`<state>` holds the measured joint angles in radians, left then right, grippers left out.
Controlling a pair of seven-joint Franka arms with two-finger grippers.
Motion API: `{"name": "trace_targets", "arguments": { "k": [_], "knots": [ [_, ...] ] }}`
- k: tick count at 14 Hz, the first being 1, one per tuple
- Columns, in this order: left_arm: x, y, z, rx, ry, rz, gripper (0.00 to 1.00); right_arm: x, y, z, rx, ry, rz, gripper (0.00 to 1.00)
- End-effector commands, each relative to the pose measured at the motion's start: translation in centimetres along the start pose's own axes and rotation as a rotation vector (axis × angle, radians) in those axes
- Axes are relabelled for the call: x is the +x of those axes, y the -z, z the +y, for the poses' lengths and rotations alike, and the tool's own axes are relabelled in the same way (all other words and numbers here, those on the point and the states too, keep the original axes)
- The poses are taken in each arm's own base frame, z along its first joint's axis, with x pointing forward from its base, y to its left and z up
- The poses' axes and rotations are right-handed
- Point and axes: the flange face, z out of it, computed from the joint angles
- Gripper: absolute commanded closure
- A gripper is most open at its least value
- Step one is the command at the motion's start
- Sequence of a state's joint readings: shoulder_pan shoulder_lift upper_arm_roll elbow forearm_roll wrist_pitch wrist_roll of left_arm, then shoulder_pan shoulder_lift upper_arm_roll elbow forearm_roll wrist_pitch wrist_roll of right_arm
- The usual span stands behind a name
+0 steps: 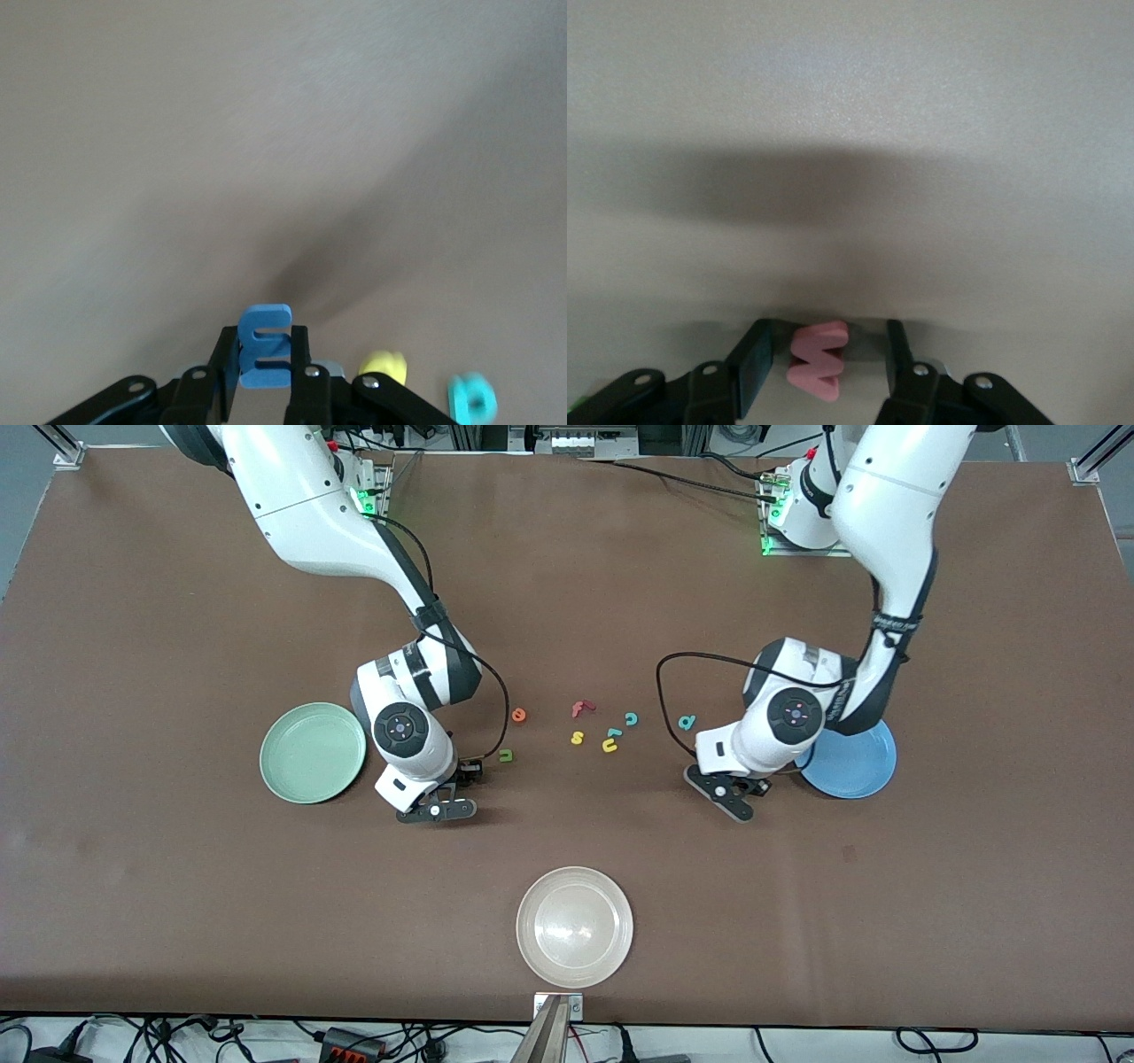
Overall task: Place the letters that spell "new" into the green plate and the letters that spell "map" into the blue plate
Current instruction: 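Grasp the pink m with the right gripper while the left gripper grasps the blue e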
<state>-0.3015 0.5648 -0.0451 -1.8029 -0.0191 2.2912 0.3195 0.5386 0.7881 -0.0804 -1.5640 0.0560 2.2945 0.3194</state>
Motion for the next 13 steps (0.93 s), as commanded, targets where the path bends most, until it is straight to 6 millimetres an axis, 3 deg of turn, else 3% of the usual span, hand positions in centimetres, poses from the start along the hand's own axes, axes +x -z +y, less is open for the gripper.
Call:
{"name": "trace_targets", "arguments": {
  "k": [1, 4, 5, 7, 10, 11, 12, 13],
  "knots": [
    [-3.7, 3.9, -4.5, -0.037, 0.062, -0.089, 0.84, 0.3, -0.2, -0.2, 0.021, -0.035, -0.008, 0.50],
    [-7.2, 2.7, -9.2, -0.080, 0.157, -0.159, 0.84, 0.3, 0.0, -0.2, 0.031, -0.043, -0.008, 0.93],
    [-8.3, 1.8, -10.2, -0.091, 0.180, -0.173, 0.84, 0.3, 0.1, -0.1, 0.031, -0.044, -0.008, 1.00],
    [-9.4, 0.8, -10.9, -0.100, 0.217, -0.189, 0.83, 0.4, 0.3, 0.4, 0.031, -0.049, -0.012, 1.00],
    [-10.1, -1.2, -11.5, -0.112, 0.233, -0.207, 0.78, 1.1, 4.0, 3.3, 0.028, -0.071, -0.032, 1.00],
    [-10.2, -1.5, -11.6, -0.108, 0.235, -0.199, 0.71, 1.2, 5.0, 4.7, 0.027, -0.060, -0.042, 1.00],
    [-10.1, -1.5, -11.6, -0.107, 0.235, -0.196, 0.44, 1.1, 5.7, 6.9, 0.024, -0.056, -0.074, 1.00],
    [-10.1, -1.4, -11.6, -0.106, 0.233, -0.193, 0.00, 1.3, 6.4, 9.7, 0.027, -0.062, -0.087, 1.00]
  ]
}}
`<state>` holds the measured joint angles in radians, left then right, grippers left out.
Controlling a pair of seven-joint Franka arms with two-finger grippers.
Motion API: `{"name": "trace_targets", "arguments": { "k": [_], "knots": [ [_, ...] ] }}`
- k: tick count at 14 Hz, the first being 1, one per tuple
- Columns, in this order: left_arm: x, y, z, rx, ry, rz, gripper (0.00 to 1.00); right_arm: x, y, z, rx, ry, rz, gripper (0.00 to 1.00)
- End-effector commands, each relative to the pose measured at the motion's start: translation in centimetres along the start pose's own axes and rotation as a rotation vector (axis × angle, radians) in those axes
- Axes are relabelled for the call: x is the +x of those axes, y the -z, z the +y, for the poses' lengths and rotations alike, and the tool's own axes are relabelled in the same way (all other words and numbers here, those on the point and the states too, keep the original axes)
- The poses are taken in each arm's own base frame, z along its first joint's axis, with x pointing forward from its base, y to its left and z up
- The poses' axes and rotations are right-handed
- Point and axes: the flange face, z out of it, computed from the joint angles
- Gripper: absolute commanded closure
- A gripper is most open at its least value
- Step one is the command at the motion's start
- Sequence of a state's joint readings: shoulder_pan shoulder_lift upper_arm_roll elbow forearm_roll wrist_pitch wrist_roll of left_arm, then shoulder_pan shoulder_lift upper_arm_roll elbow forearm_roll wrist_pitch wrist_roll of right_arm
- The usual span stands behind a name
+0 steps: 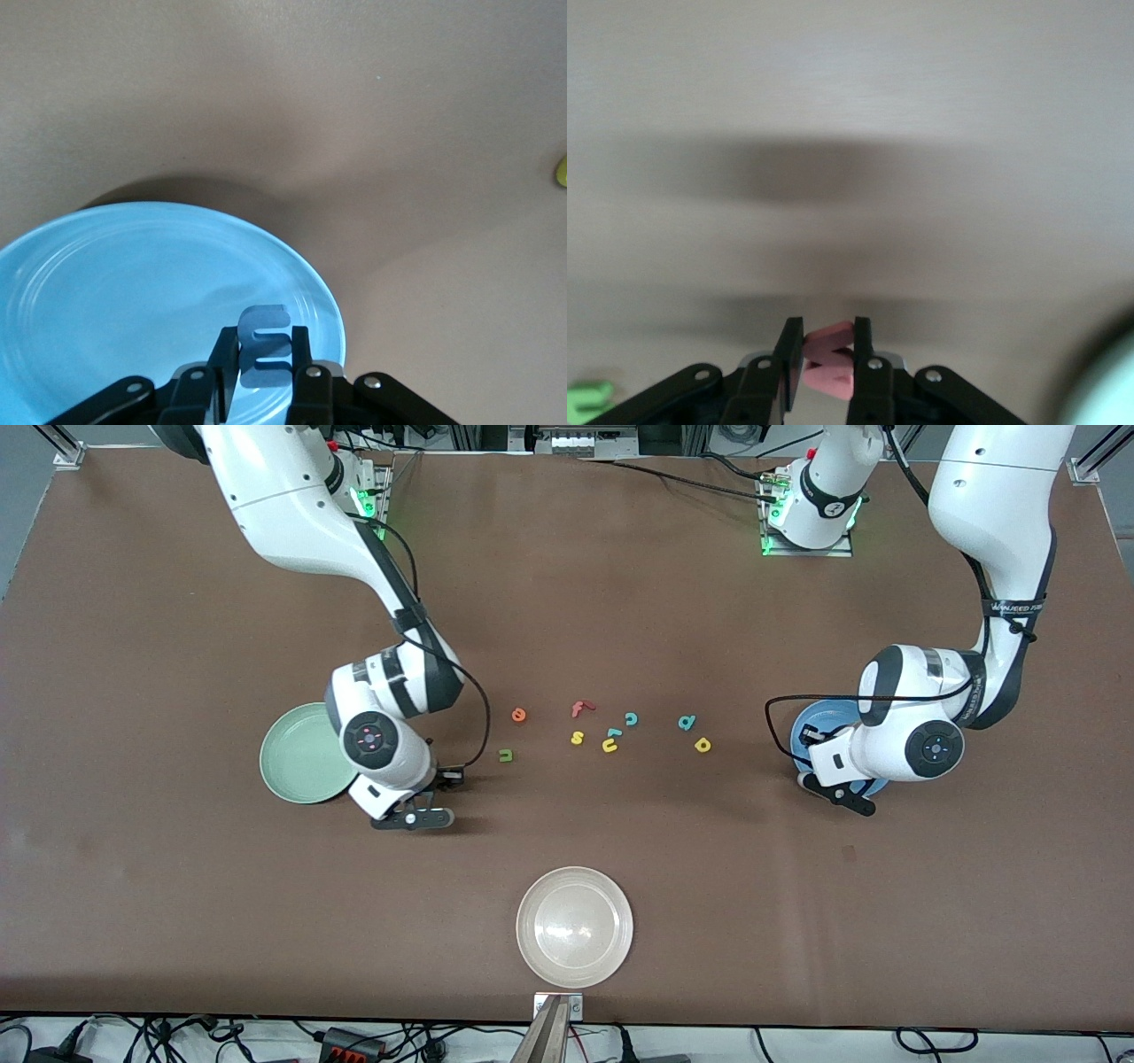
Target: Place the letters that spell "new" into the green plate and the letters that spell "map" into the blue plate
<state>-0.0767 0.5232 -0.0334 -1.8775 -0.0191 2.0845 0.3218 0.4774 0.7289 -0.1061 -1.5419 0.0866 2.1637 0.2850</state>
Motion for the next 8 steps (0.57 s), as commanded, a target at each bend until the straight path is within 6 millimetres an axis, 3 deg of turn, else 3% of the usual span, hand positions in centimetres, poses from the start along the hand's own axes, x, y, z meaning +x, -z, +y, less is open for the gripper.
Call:
{"name": "trace_targets", "arguments": {
  "k": [1, 4, 8],
  "knots": [
    [-0.2, 0.9, -0.2, 0.003, -0.003, 0.019, 0.00, -0.4, 2.8, 6.3, 0.020, 0.007, -0.045, 1.00],
    [-0.3, 3.2, 1.6, 0.006, -0.020, 0.023, 0.00, -2.6, 2.5, 11.9, 0.006, -0.004, -0.088, 1.00],
    [0.3, 4.6, 6.3, 0.005, 0.017, 0.020, 0.00, -6.0, 1.3, 17.0, -0.019, -0.004, -0.124, 1.00]
  ]
}}
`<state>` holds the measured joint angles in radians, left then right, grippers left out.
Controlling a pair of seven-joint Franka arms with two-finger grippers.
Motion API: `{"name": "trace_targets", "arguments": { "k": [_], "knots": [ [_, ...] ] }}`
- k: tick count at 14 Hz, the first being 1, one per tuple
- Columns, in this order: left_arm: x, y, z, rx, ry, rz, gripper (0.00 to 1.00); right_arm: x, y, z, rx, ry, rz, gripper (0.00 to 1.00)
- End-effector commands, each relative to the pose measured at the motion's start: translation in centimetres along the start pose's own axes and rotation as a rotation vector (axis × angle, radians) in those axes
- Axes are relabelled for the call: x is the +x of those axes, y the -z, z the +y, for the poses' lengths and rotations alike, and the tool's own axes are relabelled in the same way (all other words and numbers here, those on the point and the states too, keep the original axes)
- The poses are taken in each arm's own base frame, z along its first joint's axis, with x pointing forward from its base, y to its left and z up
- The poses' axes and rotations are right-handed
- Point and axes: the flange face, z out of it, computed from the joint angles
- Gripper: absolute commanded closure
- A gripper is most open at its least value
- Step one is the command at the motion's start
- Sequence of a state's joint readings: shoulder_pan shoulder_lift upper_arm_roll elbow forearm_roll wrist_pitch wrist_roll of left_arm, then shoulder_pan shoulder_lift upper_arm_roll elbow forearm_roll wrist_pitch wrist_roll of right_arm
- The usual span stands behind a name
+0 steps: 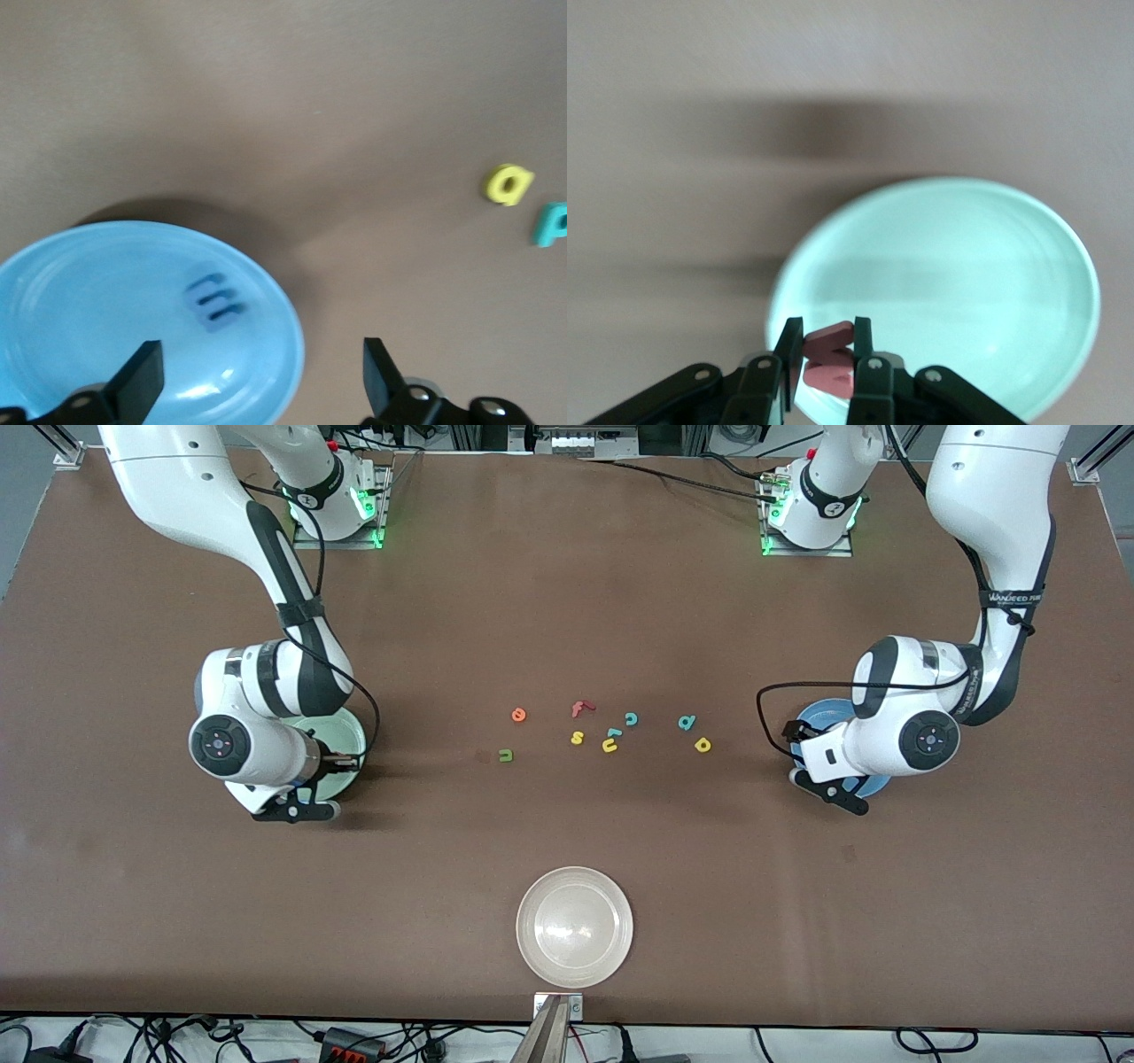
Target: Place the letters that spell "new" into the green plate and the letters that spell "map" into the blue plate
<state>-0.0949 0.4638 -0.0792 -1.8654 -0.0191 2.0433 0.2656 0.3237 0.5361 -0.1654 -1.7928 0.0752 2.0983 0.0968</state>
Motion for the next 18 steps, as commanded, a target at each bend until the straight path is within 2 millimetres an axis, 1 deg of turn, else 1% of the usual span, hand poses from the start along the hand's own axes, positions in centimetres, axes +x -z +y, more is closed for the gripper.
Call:
{"name": "trace_targets", "arguments": {
  "k": [1, 2, 3, 4, 5, 6, 7, 8, 9, 10, 11, 12, 13, 14, 15, 16, 17, 18],
  "knots": [
    [0.3, 0.9, 4.1, -0.006, 0.073, -0.006, 0.00, -3.2, -0.9, 2.3, -0.007, 0.012, 0.008, 1.00],
    [0.7, 0.4, 5.6, -0.010, 0.167, -0.005, 0.00, -3.4, -1.2, 2.4, -0.006, 0.014, 0.018, 1.00],
    [1.6, -0.5, 7.6, -0.012, 0.268, 0.010, 0.00, -3.3, -1.4, 2.6, -0.007, 0.013, 0.022, 1.00],
    [3.0, -1.7, 8.9, -0.015, 0.371, 0.065, 0.00, -3.1, -1.9, 3.0, -0.008, 0.006, 0.028, 1.00],
    [4.3, -3.2, 9.7, -0.027, 0.436, 0.125, 0.00, -2.9, -2.9, 3.1, -0.012, 0.004, 0.030, 0.99],
    [4.9, -4.2, 9.8, -0.036, 0.463, 0.156, 0.00, -2.9, -3.9, 3.3, -0.015, 0.002, 0.031, 0.98],
    [5.1, -4.7, 10.2, -0.038, 0.465, 0.159, 0.00, -2.8, -4.9, 3.3, -0.019, 0.002, 0.034, 0.96],
    [5.0, -4.9, 10.6, -0.035, 0.461, 0.154, 0.00, -2.7, -5.6, 3.4, -0.021, -0.001, 0.035, 0.84],
    [5.0, -5.1, 10.9, -0.036, 0.459, 0.150, 0.00, -2.5, -5.3, 3.5, -0.018, -0.015, 0.041, 0.38],
    [4.9, -6.0, 11.0, -0.035, 0.469, 0.135, 0.00, -2.3, -4.6, 3.2, -0.014, -0.020, 0.051, 0.00],
    [4.6, -6.9, 11.2, -0.033, 0.477, 0.119, 0.00, -1.6, -2.9, 2.6, -0.008, -0.011, 0.077, 0.00],
    [4.5, -8.1, 12.3, -0.030, 0.472, 0.102, 0.00, -1.2, -1.4, 2.0, -0.004, -0.021, 0.080, 0.00],
    [4.5, -8.6, 13.7, -0.026, 0.475, 0.094, 0.00, -0.5, 0.5, 1.2, 0.000, -0.019, 0.081, 0.00],
    [4.5, -8.6, 14.1, -0.026, 0.501, 0.095, 0.00, -0.2, 2.0, -0.4, 0.002, 0.004, 0.078, 0.00],
    [4.5, -8.5, 14.7, -0.023, 0.501, 0.095, 0.08, -0.1, 3.2, -2.9, -0.002, 0.034, 0.093, 0.00],
    [4.6, -8.7, 14.8, -0.024, 0.500, 0.095, 0.24, -0.4, 3.5, -5.6, -0.003, 0.057, 0.106, 0.00],
    [4.7, -8.9, 14.7, -0.024, 0.502, 0.095, 0.37, -0.7, 2.9, -8.1, -0.007, 0.063, 0.113, 0.00],
    [4.9, -9.1, 13.8, -0.027, 0.515, 0.108, 0.40, -0.7, 2.1, -10.1, -0.005, 0.047, 0.128, 0.00]
  ]
}}
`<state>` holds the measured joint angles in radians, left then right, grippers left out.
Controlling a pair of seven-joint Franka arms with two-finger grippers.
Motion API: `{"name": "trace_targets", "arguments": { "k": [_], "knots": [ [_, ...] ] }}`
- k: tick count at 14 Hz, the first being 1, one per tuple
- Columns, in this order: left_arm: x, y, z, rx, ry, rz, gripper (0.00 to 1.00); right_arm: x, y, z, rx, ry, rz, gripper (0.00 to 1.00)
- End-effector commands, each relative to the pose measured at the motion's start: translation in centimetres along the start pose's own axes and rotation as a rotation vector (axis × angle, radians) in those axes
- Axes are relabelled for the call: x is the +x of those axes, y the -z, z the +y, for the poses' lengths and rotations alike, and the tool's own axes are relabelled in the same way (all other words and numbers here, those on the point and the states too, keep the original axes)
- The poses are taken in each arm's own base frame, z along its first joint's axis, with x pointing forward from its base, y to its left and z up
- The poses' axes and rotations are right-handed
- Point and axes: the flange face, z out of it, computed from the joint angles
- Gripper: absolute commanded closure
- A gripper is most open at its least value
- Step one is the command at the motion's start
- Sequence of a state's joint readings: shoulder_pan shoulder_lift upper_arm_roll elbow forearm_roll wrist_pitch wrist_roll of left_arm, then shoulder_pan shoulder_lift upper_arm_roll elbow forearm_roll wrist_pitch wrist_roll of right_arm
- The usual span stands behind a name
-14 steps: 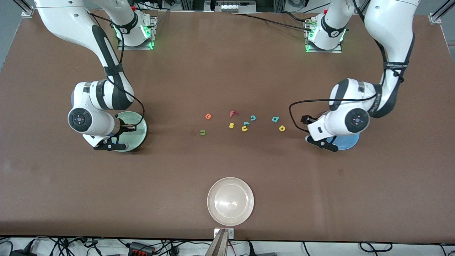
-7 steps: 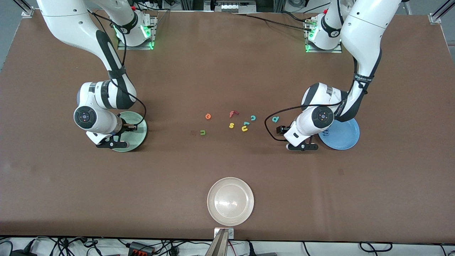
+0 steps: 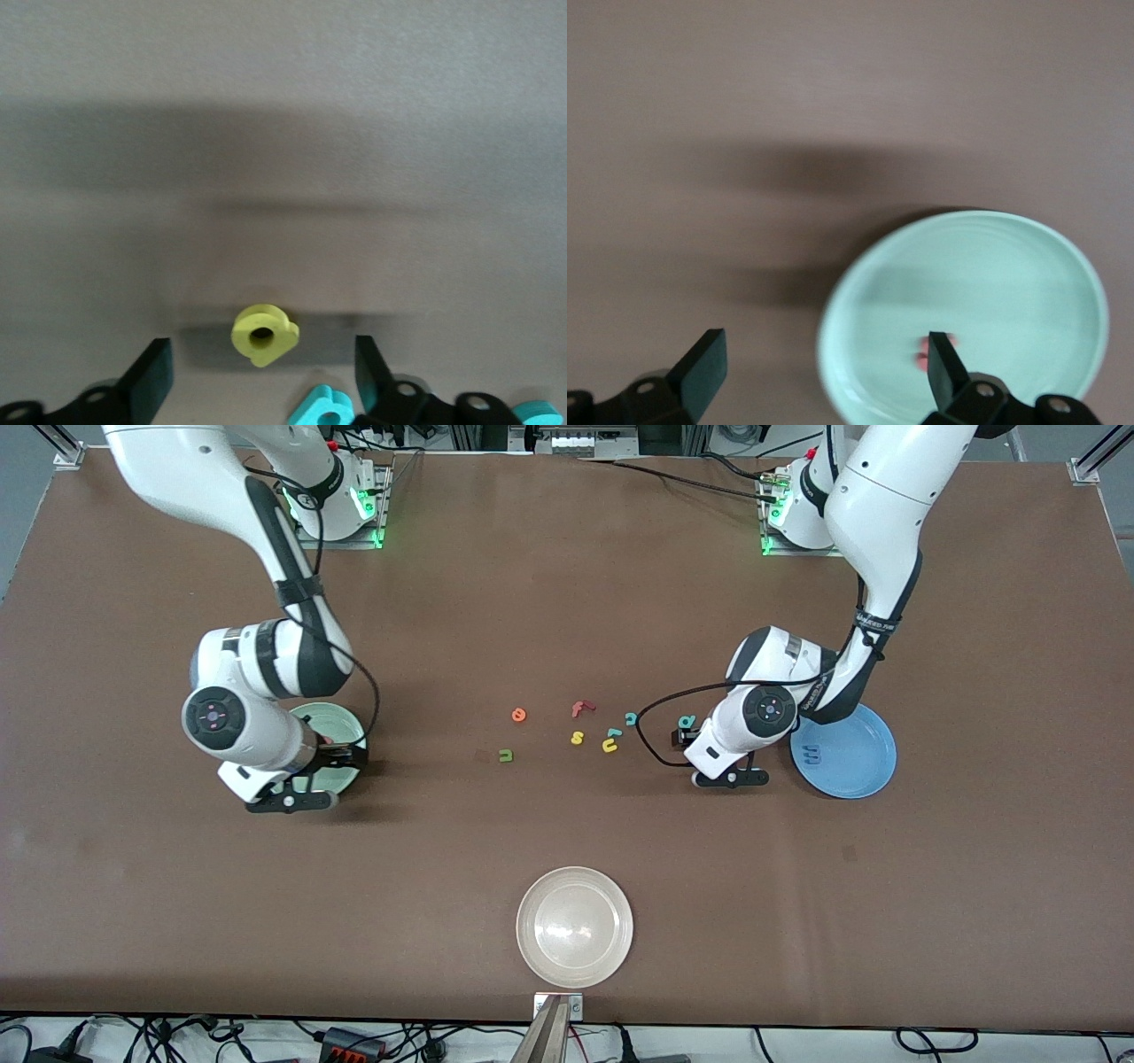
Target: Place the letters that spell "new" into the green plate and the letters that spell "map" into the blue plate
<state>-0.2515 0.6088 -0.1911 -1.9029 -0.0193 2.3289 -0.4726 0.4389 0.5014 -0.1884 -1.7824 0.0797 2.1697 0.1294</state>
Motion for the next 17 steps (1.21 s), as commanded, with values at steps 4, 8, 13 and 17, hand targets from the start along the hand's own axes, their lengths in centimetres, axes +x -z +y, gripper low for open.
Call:
{"name": "trace_targets", "arguments": {
  "k": [4, 8, 13, 17],
  "knots": [
    [1.2, -0.1, -1.4, -0.016, 0.027, 0.031, 0.49, -0.1, -3.1, -13.9, -0.016, 0.081, 0.062, 0.17],
    [1.0, -0.2, -1.3, -0.011, 0.023, 0.026, 0.80, -0.9, -4.5, -20.7, -0.018, 0.050, 0.099, 0.25],
    [1.1, 1.5, -1.5, -0.002, 0.033, 0.008, 0.87, -1.8, -5.9, -25.1, -0.026, 0.090, 0.111, 0.32],
    [4.0, 9.8, -6.6, 0.012, -0.016, -0.038, 0.87, -2.0, -7.2, -25.3, -0.028, 0.071, 0.097, 0.37]
  ]
}}
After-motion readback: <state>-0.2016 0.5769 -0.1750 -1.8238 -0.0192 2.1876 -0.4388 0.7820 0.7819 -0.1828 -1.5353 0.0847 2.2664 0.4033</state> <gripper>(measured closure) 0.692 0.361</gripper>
